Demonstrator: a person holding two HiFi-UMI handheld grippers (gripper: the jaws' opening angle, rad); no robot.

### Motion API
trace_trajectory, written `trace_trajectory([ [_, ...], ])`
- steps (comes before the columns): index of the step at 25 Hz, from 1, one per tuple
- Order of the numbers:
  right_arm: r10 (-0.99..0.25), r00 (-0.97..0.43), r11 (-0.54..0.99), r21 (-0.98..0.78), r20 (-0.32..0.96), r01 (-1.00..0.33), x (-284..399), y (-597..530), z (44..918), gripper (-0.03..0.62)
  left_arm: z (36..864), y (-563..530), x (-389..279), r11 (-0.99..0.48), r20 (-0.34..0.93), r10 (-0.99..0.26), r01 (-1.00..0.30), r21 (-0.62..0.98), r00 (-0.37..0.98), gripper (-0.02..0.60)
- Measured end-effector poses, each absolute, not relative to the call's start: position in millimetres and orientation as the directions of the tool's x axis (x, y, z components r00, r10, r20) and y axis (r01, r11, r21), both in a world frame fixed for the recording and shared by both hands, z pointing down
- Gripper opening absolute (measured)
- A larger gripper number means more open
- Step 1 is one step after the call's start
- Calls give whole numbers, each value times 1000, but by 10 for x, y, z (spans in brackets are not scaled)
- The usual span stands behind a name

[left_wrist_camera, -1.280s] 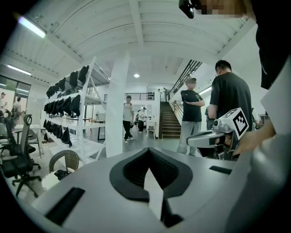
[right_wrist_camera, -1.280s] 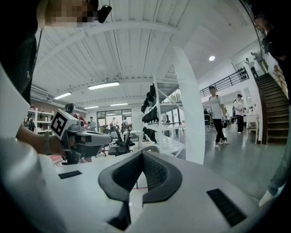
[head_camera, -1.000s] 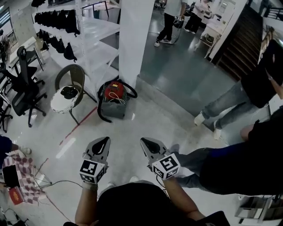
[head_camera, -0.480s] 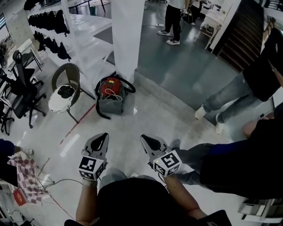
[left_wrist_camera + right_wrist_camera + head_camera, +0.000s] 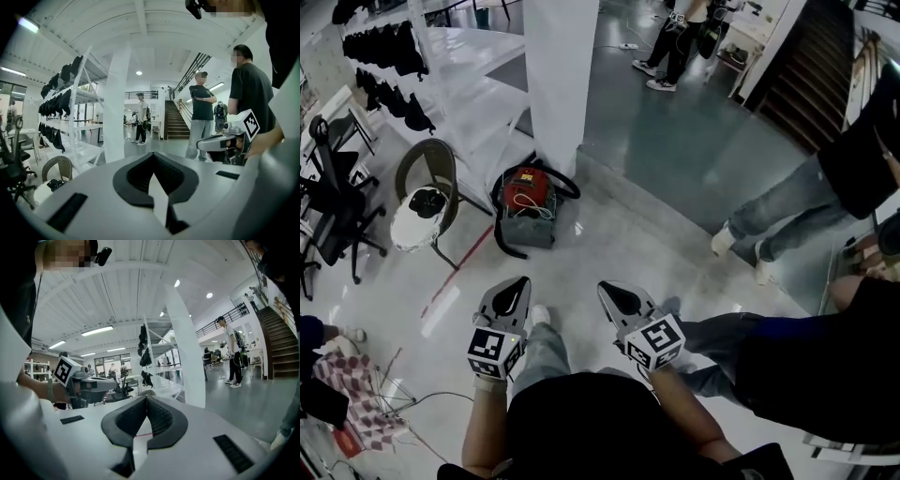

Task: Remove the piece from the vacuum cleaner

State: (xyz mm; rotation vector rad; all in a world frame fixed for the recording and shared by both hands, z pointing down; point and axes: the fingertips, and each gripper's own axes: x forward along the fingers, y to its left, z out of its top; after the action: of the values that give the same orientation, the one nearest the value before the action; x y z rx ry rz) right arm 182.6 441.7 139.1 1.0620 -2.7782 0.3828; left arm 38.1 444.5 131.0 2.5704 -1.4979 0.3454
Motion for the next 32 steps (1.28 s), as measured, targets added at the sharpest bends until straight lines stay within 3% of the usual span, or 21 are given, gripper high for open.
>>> trace_trajectory([
  [15, -682, -667, 662, -135, 300, -738, 607, 2710, 1577, 29, 1558, 2567, -929, -550, 261, -796, -833, 65, 546, 17],
  [32, -633, -673, 699, -93, 383, -709, -117, 1919, 1833, 29, 1975, 1966, -1693, -499, 310, -802, -858, 121, 510, 17],
])
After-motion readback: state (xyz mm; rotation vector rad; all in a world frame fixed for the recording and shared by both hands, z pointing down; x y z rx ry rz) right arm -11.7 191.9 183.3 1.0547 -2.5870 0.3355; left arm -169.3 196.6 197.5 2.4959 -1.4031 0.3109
